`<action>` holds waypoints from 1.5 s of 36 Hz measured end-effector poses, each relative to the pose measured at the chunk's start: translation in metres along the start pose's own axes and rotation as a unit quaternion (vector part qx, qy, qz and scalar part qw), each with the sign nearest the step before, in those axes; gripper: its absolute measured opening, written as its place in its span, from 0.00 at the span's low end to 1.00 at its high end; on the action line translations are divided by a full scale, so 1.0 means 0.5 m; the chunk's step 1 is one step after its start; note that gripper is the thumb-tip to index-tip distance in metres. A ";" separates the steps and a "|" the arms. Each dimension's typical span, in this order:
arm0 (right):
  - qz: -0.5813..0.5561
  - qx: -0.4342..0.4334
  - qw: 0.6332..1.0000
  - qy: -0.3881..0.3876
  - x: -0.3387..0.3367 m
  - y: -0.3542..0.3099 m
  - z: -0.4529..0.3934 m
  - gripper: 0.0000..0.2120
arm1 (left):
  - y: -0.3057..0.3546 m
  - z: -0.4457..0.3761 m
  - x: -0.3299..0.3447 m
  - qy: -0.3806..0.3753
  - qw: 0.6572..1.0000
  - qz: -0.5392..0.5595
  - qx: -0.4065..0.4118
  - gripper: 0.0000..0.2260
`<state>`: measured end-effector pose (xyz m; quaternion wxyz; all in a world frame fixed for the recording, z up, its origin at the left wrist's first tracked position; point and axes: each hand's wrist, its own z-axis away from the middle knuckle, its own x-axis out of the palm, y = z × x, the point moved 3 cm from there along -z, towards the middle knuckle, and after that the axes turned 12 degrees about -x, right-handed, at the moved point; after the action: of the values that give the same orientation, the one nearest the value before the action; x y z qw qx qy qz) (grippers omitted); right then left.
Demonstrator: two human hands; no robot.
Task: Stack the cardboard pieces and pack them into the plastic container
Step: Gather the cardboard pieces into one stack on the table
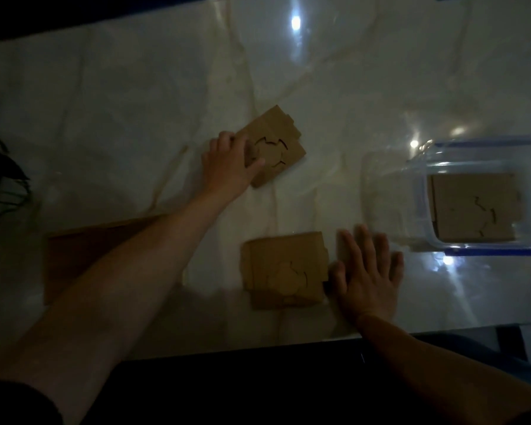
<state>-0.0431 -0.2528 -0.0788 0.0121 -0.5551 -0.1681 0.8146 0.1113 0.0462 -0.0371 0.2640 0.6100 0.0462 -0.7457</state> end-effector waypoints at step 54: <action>0.011 -0.009 1.000 0.006 0.002 0.004 -0.002 0.33 | -0.055 0.293 0.037 -0.219 0.909 0.350 -0.061 0.07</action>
<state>-0.0423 -0.2541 -0.0804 -0.0010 -0.5617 -0.1691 0.8099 -0.0331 0.0064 -0.0244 0.5483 0.3911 -0.1839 -0.7159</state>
